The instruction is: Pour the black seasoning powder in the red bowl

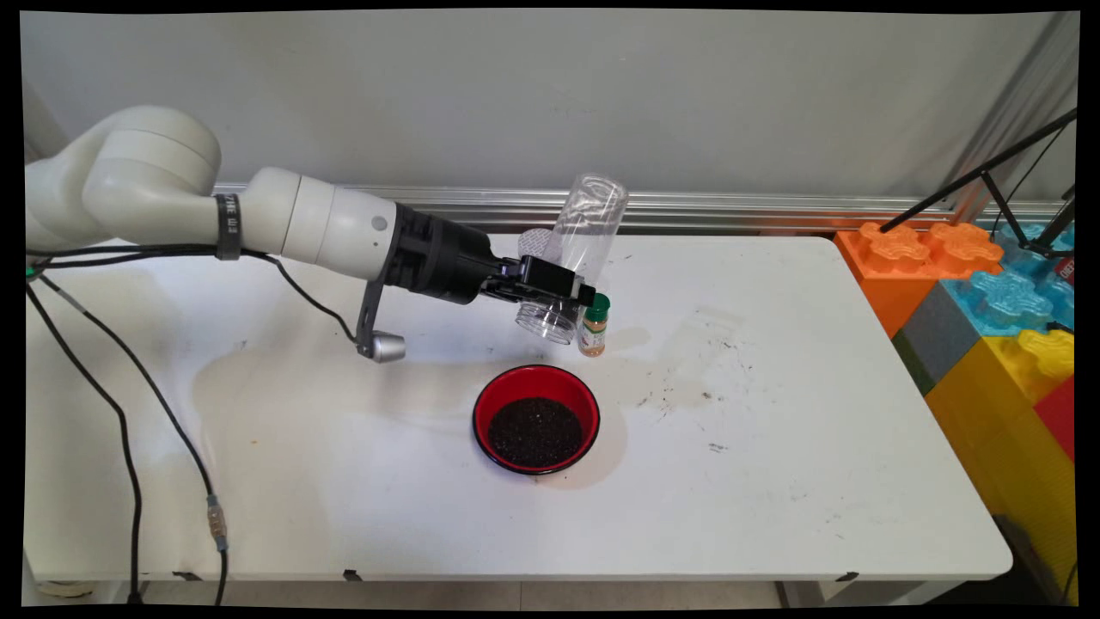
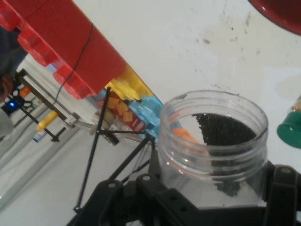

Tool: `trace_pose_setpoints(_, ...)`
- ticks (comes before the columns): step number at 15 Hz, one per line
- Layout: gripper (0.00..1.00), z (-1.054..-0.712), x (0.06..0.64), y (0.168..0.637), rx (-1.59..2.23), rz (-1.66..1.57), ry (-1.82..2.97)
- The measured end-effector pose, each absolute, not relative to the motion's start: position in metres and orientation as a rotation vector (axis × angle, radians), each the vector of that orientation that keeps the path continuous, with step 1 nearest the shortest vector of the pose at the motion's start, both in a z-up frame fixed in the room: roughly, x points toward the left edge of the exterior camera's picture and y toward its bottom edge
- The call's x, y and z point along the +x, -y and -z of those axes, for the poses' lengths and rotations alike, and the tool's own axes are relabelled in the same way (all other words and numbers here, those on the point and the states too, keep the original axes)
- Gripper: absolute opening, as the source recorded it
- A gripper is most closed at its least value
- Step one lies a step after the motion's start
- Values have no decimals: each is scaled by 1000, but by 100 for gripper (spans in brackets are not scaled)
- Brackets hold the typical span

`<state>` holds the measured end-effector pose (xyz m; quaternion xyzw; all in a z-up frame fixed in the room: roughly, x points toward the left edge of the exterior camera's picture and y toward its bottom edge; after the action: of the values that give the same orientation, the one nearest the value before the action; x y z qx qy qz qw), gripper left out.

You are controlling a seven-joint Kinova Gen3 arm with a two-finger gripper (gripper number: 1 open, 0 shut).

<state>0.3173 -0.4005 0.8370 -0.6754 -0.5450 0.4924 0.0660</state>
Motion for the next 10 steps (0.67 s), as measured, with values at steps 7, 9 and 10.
trace_pose_setpoints(7, 0, -852, 321, 410, -1781, -1331, 1860)
trace_pose_setpoints(9, 0, -857, 324, 413, -1693, -1276, 1928)
trace_pose_setpoints(10, 0, -858, 325, 415, -1666, -1256, 1947)
